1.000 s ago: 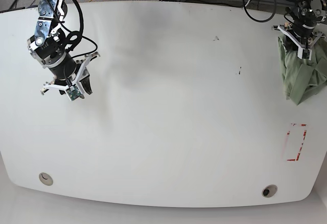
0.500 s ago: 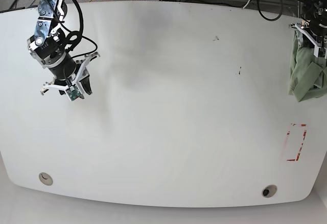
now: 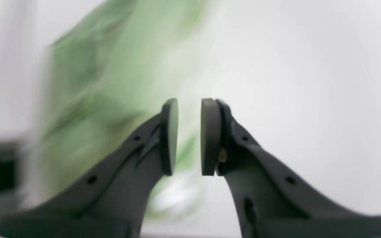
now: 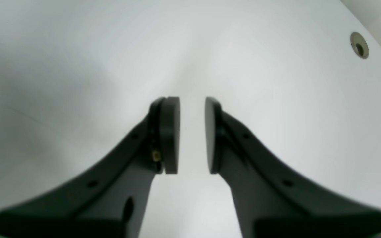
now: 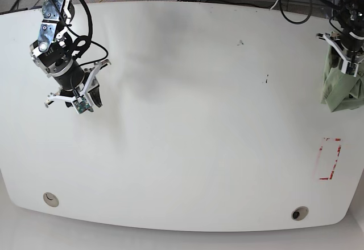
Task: Layout the t-shirt on the table in an organized manner, then fold the t-shirt properly
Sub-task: 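Carry the folded shirt with the left gripper to the table edge, then release the shirt with the left gripper and raise both grippers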
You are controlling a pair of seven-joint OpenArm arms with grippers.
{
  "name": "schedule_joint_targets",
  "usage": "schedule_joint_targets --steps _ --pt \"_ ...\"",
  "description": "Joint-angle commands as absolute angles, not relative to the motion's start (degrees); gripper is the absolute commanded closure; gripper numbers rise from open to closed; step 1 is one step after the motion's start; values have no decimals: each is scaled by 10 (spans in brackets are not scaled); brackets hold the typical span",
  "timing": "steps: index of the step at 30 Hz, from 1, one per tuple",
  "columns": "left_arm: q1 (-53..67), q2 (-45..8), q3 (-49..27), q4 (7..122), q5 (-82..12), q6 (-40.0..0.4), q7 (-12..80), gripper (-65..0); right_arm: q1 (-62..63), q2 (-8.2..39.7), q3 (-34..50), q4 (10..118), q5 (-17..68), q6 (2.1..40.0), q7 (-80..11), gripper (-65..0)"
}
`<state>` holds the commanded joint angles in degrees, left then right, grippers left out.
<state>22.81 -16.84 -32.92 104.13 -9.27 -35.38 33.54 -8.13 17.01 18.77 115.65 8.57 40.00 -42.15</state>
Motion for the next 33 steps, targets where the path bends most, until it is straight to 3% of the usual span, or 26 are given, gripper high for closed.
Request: schedule_joint_targets --steps 12,21,33 --pt "111 -153 -302 922 0 -356 374 -107 -77 170 188 1156 86 400 -422 -124" --pt "71 -192 -339 802 22 -357 345 -107 -78 171 196 1156 87 400 -422 -124" --pt "69 -223 -371 807 19 -358 333 -107 -74 170 201 1155 88 400 -422 -124"
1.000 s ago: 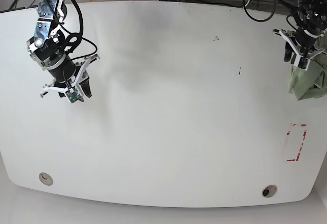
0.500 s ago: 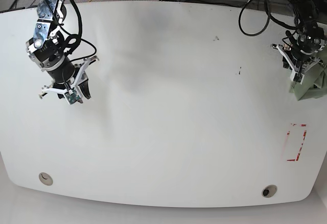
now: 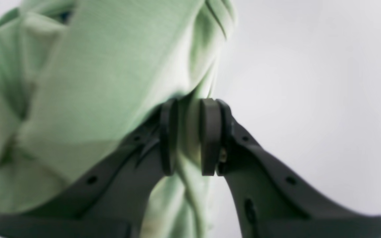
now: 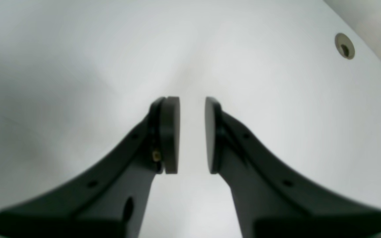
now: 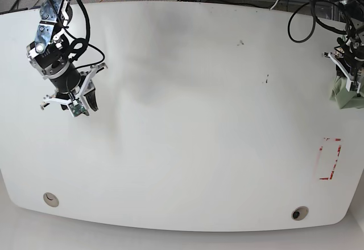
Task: Layout the t-shirt on the table in an organized manner, then fold the t-shirt properly
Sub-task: 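Release the shirt with the left gripper and raise both grippers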
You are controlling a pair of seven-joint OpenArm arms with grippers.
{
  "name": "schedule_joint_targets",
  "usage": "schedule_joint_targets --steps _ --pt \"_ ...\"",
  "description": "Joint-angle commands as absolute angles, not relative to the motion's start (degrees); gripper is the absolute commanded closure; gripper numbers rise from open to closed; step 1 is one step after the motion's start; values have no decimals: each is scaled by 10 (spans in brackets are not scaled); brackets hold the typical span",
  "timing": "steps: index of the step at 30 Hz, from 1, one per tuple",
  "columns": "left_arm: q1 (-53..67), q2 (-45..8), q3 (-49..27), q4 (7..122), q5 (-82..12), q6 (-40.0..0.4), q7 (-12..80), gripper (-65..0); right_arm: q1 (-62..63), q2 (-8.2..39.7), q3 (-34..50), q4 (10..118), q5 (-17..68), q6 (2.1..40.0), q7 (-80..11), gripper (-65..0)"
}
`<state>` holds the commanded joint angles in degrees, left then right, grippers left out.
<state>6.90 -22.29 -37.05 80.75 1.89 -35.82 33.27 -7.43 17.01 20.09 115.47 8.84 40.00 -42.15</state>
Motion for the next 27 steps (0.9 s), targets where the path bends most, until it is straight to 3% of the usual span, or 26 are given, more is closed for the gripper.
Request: schedule_joint_targets --steps 7,13,18,23,27 --pt "68 -201 -331 884 19 -366 335 -107 -59 169 200 1150 86 400 -422 -128" --pt "50 -136 -281 951 23 -350 333 -107 -33 169 186 1124 79 400 -418 -125" --pt "33 -84 -231 974 23 -293 308 -106 -15 144 184 1093 40 400 -368 -125" --pt "40 -49 -160 971 24 -204 179 -106 -13 111 185 1018 -23 397 -207 -128" --pt "66 -33 -107 971 24 -143 73 -107 -12 103 187 941 -36 356 -75 -125"
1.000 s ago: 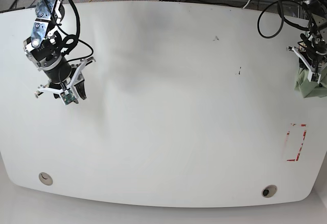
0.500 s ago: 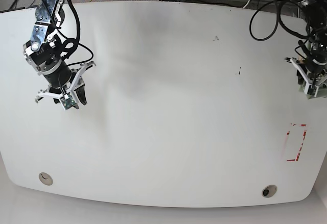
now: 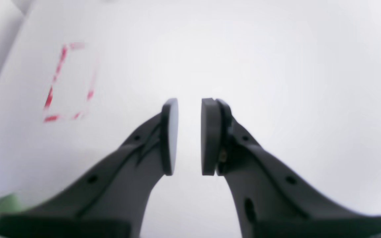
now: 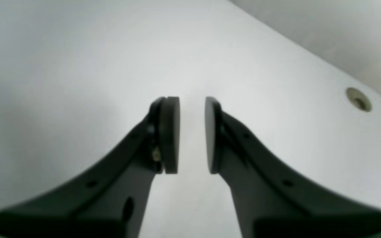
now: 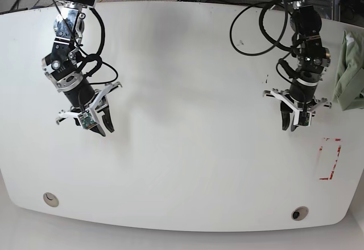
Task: Layout the t-shirt on the table in an organized manner, then fold the t-shirt properly
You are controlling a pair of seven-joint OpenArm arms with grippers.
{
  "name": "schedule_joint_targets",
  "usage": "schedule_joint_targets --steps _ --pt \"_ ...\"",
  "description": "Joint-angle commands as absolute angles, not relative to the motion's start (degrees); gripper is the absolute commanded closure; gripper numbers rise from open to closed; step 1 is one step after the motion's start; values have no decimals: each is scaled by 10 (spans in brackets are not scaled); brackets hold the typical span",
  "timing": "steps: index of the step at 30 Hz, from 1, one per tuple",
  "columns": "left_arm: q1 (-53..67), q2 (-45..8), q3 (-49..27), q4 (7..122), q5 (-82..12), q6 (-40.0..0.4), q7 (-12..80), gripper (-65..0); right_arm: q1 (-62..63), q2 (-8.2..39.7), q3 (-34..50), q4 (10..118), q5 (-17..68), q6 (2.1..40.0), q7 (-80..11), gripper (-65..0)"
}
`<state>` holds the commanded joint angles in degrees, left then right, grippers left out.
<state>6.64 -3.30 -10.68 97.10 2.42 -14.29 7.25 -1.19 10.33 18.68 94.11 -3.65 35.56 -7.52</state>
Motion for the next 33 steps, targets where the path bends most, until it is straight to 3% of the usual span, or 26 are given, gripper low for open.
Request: schedule_joint_targets --steps 6,10,17,27,33 --pt "125 -30 -35 985 24 -72 -49 -107 -25 105 188 827 -38 276 104 -124" --pt "182 -31 -18 1030 25 -48 -55 -107 -74 105 188 810 -37 243 167 -124" --pt "289 -30 -16 1092 24 -48 -55 -107 -201 102 187 895 -31 241 169 -124" --pt "477 -30 -18 1141 20 -47 -61 -107 -431 106 187 1022 80 242 168 -125" --pt "563 -30 -19 1142 19 -48 -62 -107 -531 110 188 1038 129 242 168 -124"
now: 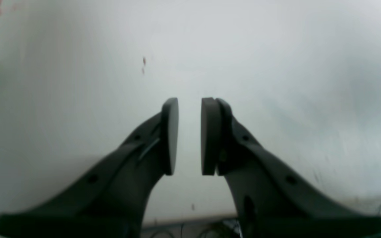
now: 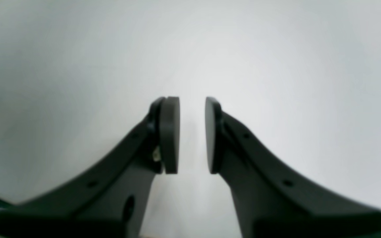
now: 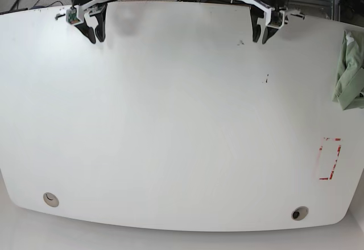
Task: Layout the t-shirt on the table in an organized manner, then fold the t-shirt properly
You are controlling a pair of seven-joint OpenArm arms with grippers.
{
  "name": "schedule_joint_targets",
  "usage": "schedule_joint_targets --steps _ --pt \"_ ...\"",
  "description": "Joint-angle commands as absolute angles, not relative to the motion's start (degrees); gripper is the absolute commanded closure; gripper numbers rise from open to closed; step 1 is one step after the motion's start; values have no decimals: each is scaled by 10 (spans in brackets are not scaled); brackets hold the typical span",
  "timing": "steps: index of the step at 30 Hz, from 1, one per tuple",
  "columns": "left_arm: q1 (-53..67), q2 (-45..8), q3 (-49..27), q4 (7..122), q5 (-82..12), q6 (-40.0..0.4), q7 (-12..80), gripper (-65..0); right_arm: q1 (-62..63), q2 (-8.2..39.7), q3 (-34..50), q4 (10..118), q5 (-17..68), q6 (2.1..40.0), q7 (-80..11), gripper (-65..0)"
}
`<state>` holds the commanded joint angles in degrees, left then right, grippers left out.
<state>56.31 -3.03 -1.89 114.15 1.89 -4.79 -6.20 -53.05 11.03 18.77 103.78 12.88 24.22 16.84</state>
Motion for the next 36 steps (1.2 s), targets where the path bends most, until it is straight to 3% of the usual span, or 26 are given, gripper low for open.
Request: schedule_joint_targets --steps 12,19,25,36 --pt "719 -31 -20 1136 20 -46 -83 -107 -683 117 179 1028 154 242 168 -124" --pt "747 -36 -24 1098 21 -46 -82 -107 -702 124 133 940 150 242 168 -124" --pt "689 -46 -32 989 20 -47 -82 -107 -643 124 89 812 149 242 169 -122" --pt "532 -45 -31 726 20 -49 -82 -107 -512 123 81 618 148 243 170 -122"
